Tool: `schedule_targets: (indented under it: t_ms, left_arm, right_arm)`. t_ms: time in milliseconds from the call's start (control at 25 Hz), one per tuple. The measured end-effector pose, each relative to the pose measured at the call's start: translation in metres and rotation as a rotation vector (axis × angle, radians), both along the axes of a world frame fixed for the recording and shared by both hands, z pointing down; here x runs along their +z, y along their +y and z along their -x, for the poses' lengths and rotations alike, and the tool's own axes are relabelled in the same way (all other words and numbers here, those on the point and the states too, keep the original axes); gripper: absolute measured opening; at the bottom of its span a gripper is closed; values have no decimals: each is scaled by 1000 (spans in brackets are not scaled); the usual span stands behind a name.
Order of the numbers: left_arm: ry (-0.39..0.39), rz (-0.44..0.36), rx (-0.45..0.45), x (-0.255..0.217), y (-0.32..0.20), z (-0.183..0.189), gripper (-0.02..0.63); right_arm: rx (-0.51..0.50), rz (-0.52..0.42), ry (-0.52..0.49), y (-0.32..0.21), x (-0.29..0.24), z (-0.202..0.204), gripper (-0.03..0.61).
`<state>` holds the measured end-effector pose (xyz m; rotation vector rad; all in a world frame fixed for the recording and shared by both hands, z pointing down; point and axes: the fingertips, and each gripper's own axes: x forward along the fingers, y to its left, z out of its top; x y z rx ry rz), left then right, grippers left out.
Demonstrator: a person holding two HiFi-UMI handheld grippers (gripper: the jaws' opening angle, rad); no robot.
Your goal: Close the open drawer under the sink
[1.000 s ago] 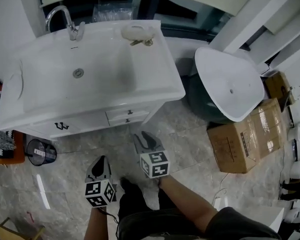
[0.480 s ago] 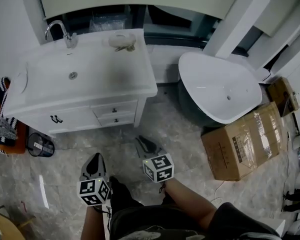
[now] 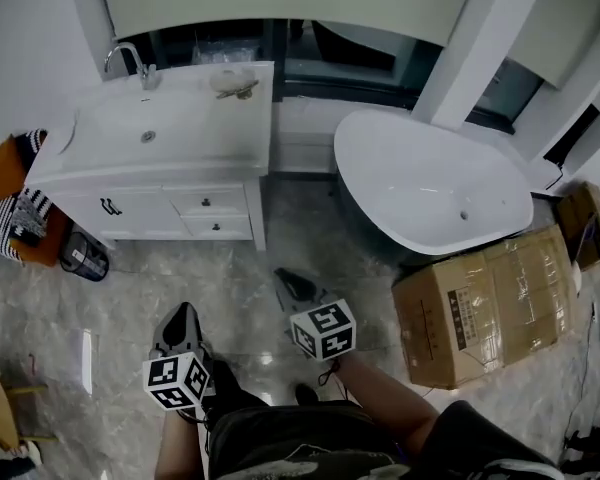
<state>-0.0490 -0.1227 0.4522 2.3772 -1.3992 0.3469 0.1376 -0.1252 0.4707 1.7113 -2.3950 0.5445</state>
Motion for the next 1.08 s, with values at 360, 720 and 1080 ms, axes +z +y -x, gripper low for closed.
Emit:
schedule_targets:
  t_ms: [360, 720, 1080]
  left_arm:
    - [-19, -30, -42, -18, 89, -36, 15]
    - [-8, -59, -110, -29, 134, -17, 15]
    - [8, -51, -100, -35, 164, 10, 15]
  right_arm:
    - [-100, 2, 28, 74, -5, -23, 35]
    - [-235, -37, 43, 120, -17, 18, 29]
    - [-212, -49, 57, 139, -30, 36, 26]
